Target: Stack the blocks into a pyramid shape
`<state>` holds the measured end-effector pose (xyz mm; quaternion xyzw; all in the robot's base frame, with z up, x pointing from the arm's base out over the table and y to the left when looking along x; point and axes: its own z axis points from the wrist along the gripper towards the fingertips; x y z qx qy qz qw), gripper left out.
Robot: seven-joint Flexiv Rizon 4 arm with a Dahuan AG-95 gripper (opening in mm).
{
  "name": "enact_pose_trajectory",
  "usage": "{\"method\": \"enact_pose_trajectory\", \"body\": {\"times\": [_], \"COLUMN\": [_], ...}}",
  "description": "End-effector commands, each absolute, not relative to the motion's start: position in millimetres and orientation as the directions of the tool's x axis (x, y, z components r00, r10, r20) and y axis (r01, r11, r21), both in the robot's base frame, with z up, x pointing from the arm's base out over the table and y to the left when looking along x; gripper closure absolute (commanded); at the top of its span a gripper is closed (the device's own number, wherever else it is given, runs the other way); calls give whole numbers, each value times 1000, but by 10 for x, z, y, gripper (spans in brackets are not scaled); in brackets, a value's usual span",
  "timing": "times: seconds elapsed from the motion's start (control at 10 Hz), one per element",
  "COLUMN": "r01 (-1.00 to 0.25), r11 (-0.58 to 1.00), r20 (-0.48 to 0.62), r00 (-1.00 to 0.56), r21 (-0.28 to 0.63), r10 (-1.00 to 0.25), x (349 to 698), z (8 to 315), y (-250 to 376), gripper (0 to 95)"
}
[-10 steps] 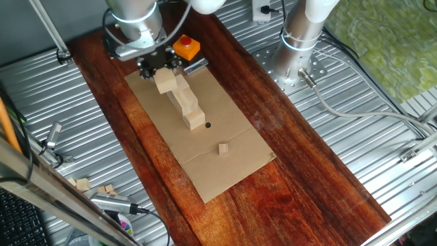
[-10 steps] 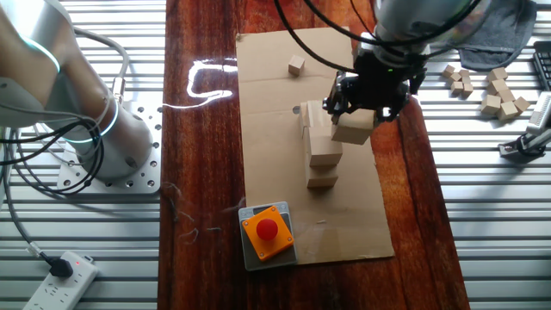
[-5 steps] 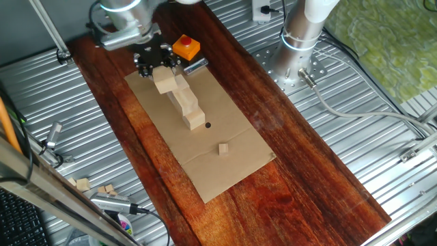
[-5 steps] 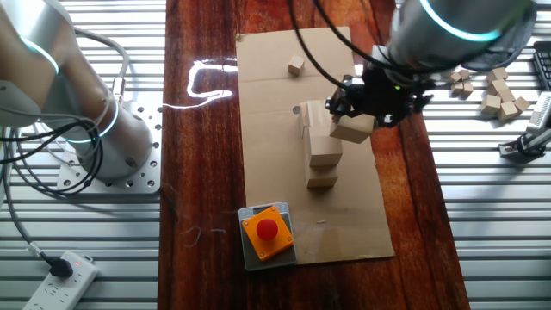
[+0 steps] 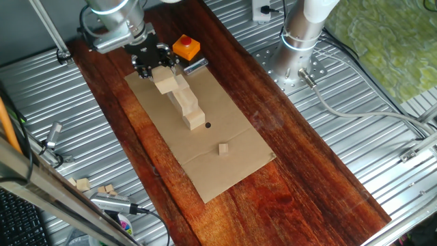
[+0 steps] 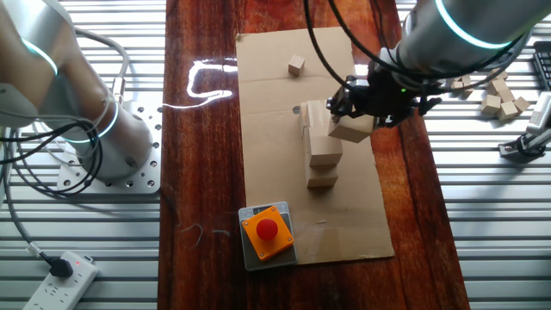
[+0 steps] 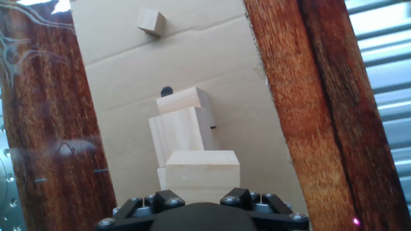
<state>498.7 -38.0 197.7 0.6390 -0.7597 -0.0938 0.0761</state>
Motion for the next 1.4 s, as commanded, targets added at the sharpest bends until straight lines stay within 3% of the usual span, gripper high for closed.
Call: {"method": "enact_pose_trajectory", "body": {"times": [0.1,1.1,1.4], "r01": [-941,-926,-926], "r11": [208,238,252], "r20": [-2,29,50], "r00": [-217,-241,-248], "r21": [268,294,282], "r10": [-976,-970,-967], "x": [4982,4982,4794], "z": [1981,1981,2014], "y": [-383,-383,-236], "gripper": [950,950,950]}}
